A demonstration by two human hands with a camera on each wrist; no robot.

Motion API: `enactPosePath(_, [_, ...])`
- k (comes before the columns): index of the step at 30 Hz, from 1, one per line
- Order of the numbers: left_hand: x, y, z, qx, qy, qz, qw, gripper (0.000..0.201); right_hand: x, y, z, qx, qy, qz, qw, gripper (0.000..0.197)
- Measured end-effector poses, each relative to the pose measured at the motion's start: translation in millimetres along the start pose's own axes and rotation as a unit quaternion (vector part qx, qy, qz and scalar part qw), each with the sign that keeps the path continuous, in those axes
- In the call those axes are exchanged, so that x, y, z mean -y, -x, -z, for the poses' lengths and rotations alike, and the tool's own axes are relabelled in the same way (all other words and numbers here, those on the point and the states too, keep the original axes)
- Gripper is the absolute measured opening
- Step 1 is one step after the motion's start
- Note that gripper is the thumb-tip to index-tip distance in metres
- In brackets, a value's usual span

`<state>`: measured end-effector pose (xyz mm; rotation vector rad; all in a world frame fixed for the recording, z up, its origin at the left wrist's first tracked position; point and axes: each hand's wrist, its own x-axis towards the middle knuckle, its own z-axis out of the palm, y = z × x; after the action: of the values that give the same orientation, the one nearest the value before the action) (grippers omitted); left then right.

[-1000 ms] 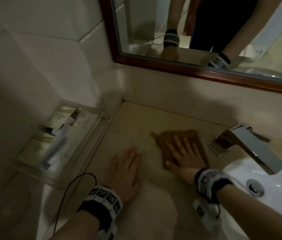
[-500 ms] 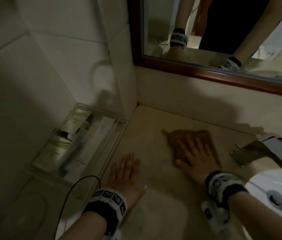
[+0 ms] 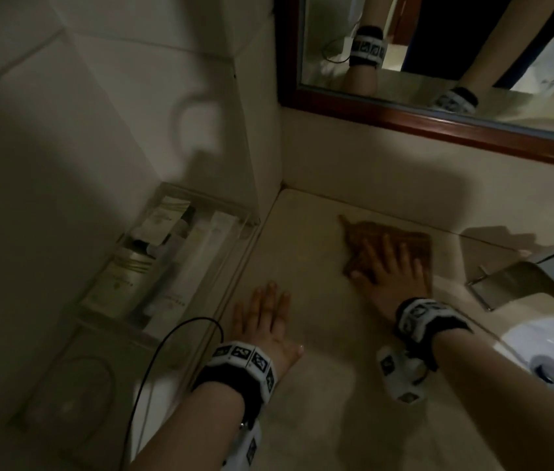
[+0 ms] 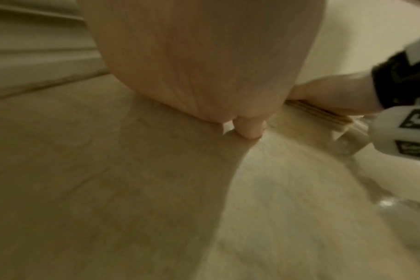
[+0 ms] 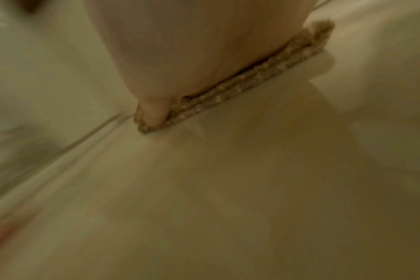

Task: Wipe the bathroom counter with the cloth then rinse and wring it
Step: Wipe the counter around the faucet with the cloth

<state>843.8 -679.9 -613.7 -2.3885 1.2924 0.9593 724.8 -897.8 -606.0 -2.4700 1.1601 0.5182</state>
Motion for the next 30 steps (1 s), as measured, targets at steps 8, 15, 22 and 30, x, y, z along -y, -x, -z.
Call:
enactPosePath(8, [4,2,-5,-0.032,-0.005,-0.004,0.999,0.087,95,-4,-25,-0.018,-0.052,0.042,0.998,0.059])
enactPosePath(15, [1,7,2,-0.013,-0.008,-0.004,1.000,0.086,4,4,-3,0.000,-0.002,0.019,1.000,0.051])
enactPosePath(22, [3,3,-5,-0.018,-0.030,-0.015,0.999,0.081,106,-35,-7,-0.003,-0.024,0.034,0.999,0.060])
enactPosePath(30, [2,5,1,-0.016,0.002,-0.018,1.000,0.086,54,-18,-10,0.010,0.032,0.064,0.997,0.055])
